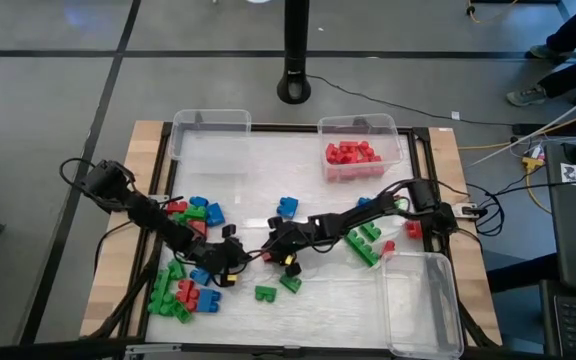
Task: Sort blocks
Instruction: Put the red game piece into the top right transparent bin
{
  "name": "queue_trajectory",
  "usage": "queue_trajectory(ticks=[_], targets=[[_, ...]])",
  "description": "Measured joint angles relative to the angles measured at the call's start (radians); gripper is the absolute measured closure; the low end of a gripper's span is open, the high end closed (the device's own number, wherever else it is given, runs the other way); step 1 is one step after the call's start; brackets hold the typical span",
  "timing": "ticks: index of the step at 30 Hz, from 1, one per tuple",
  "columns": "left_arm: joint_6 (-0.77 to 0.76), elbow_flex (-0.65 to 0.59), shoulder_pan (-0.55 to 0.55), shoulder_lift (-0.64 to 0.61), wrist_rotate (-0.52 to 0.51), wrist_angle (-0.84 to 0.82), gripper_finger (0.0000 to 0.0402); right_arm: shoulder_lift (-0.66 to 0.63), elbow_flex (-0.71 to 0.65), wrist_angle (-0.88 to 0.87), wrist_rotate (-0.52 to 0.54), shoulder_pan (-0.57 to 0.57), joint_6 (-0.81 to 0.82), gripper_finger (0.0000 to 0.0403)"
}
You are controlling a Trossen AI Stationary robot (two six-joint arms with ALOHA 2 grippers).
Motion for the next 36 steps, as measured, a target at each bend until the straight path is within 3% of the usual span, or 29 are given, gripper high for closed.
queue_trajectory(ticks=[4,12,23,30,36], targets=[[0.0,0.001,-0.004,0.0,0.0,-0.009,0.0402,-0.1,0.001,-0.127,0.07,0.0,-0.044,0.0232],[-0.003,0.001,-0.004,-0.001,0.0,-0.011,0.0402,-0.338,0.002,-0.437,0.288,-0.026,-0.082,0.0221],[-0.011,0.001,-0.004,0.0,0.001,-0.012,0.0402,-0.615,0.002,-0.774,0.514,-0.188,-0.078,0.0233],[-0.013,0.001,-0.004,0.0,0.001,-0.014,0.0402,-0.677,0.003,-0.924,0.609,-0.367,-0.029,0.0196],[-0.01,0.001,-0.004,-0.001,0.001,-0.017,0.0402,-0.649,0.003,-0.954,0.615,-0.482,-0.013,0.0186]])
